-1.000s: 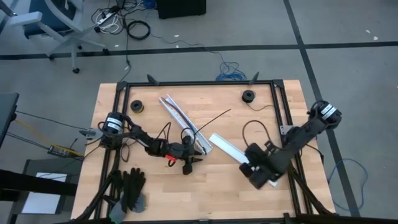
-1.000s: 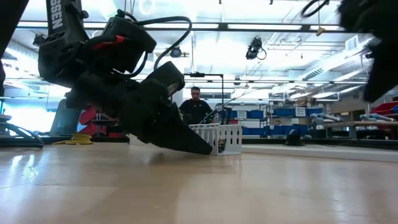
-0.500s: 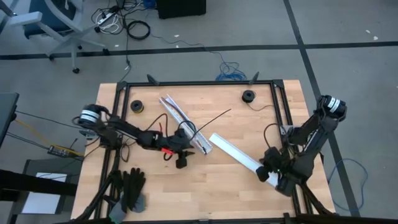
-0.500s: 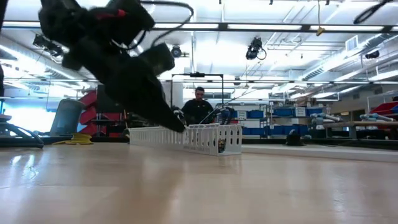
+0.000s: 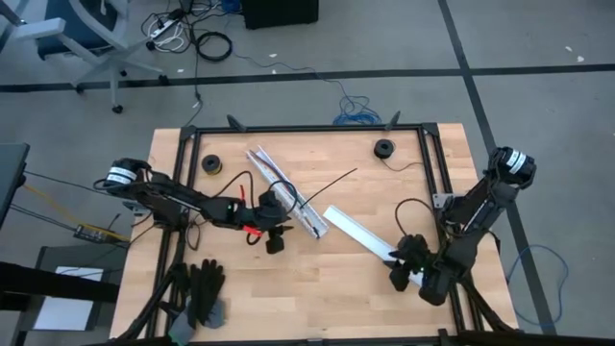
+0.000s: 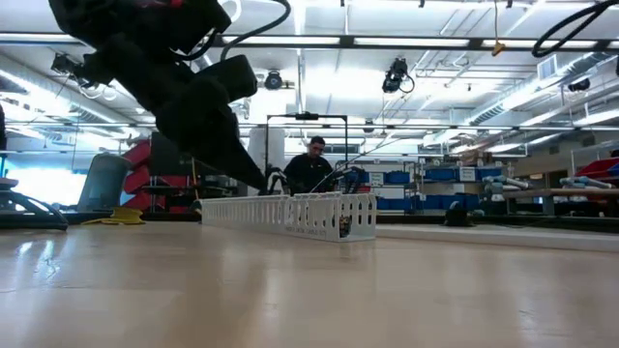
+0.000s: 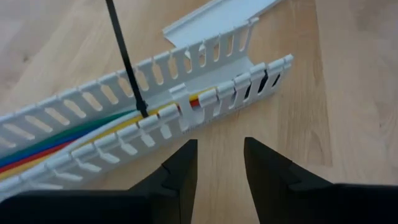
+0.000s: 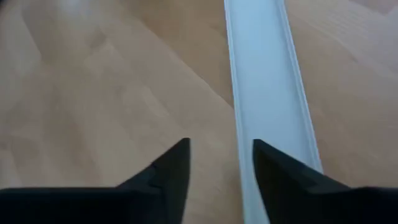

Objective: Ziptie cables
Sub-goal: Close the white cable duct

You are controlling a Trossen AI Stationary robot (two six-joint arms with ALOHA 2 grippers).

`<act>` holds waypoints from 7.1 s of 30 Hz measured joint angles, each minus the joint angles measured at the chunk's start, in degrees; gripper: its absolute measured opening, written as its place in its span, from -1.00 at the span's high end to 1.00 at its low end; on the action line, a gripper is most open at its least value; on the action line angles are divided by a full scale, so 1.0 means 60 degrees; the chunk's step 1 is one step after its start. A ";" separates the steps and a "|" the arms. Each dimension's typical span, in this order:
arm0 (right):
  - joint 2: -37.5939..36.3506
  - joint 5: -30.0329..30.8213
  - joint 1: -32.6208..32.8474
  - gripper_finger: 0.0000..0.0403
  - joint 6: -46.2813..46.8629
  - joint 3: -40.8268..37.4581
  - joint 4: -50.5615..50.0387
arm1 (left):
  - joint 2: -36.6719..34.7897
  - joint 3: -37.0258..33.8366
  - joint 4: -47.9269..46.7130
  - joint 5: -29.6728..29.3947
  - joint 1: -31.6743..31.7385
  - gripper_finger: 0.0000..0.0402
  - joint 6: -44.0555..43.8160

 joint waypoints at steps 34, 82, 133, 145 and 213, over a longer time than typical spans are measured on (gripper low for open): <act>0.2218 -0.4214 -0.1940 0.85 -0.2728 0.0888 0.1005 | 0.0011 0.0000 0.0028 -0.0138 -0.0263 0.47 -0.1066; -0.0455 0.0759 -0.2125 1.00 -0.2919 0.1107 0.0635 | 0.0091 0.0000 0.1111 -0.0637 -0.0925 0.47 -0.0636; 0.2914 -0.3627 -0.2454 -0.77 -0.3210 0.1490 0.0448 | 0.0087 0.0000 0.1238 -0.0827 -0.0958 0.47 -0.0598; 0.2827 -0.3507 -0.2540 -0.18 -0.2317 0.1475 -0.0206 | 0.0087 0.0000 0.1294 -0.0831 -0.0958 0.47 -0.0735; 0.2193 -0.1493 -0.3452 0.63 -0.4492 0.1880 0.1509 | 0.0076 0.2944 -0.3297 -0.2005 -0.2592 0.47 -0.2102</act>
